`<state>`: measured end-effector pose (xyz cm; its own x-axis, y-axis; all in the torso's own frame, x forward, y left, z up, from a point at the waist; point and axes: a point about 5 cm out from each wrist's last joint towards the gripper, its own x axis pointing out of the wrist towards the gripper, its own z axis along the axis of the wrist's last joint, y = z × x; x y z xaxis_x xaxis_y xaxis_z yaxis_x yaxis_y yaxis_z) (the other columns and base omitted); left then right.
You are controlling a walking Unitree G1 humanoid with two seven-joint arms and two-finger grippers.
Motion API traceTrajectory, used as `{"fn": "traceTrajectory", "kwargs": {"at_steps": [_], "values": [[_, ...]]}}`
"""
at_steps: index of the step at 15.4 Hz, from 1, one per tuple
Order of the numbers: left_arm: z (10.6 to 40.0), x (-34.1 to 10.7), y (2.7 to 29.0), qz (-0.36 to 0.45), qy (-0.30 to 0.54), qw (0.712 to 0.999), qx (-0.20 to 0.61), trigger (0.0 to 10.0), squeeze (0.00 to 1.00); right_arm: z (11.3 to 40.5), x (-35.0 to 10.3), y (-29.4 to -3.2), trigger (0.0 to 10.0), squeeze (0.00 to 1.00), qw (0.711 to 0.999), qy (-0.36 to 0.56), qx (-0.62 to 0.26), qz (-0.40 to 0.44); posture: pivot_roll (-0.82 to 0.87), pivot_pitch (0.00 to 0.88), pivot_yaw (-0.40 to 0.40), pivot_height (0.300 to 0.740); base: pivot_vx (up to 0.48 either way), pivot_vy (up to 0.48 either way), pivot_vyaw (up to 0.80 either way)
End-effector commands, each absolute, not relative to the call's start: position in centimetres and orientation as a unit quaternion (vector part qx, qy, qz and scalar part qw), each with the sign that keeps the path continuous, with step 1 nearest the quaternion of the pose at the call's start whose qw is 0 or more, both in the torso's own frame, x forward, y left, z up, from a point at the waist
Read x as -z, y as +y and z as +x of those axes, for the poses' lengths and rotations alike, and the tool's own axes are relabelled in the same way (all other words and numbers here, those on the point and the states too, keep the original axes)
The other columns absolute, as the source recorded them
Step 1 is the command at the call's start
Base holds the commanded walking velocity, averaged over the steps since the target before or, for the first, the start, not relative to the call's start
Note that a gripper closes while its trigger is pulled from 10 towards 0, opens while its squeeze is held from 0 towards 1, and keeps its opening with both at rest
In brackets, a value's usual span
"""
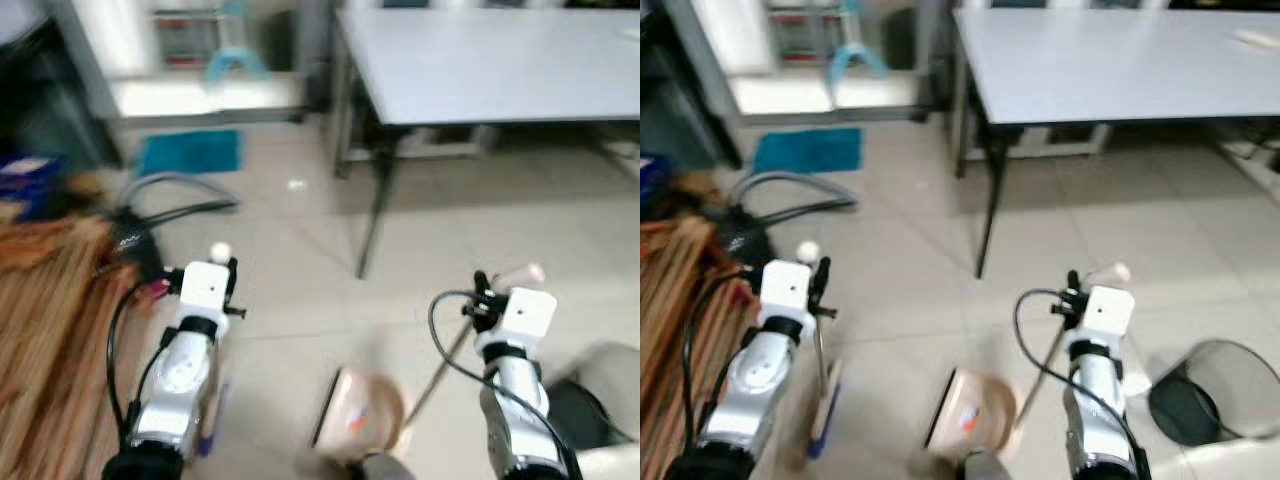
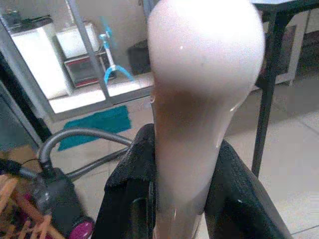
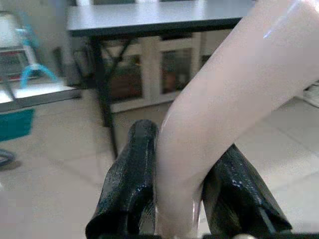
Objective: Sweep floor
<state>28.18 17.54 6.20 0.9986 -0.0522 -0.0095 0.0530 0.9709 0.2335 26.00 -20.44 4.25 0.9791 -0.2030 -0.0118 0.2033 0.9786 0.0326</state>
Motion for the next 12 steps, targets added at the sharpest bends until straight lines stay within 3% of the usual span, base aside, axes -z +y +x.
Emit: {"fn": "traceTrajectory", "kwargs": {"at_steps": [1, 3, 5, 12], "values": [[28.0, -6.6, 18.3, 0.12, -0.003, 0.993, 0.008, 10.0, 0.0, 26.9, -5.3, -20.0, 10.0, 0.0, 0.995, -0.009, 0.092, 0.02, -0.01, 0.047, 0.017, 0.74, 0.0, 0.0, -0.76], [28.5, -6.5, 17.9, 0.122, 0.004, 0.992, 0.005, 10.0, 0.0, 27.9, -5.4, -19.9, 10.0, 0.0, 0.994, 0.009, 0.1, 0.031, -0.01, 0.086, -0.021, 0.74, 0.0, 0.0, -0.76], [28.9, -7.4, 18.6, 0.115, -0.001, 0.993, -0.011, 10.0, 0.0, 28.1, -5.6, -19.1, 10.0, 0.0, 0.994, 0.021, 0.096, 0.042, -0.03, 0.09, 0.004, 0.74, 0.0, 0.0, -0.77], [31.0, -8.3, 16.8, 0.117, -0.009, 0.993, 0.016, 10.0, 0.0, 28.8, -6.2, -20.9, 10.0, 0.0, 0.991, 0.016, 0.131, 0.033, -0.02, 0.01, 0.051, 0.74, 0.0, 0.0, -0.77]]}}
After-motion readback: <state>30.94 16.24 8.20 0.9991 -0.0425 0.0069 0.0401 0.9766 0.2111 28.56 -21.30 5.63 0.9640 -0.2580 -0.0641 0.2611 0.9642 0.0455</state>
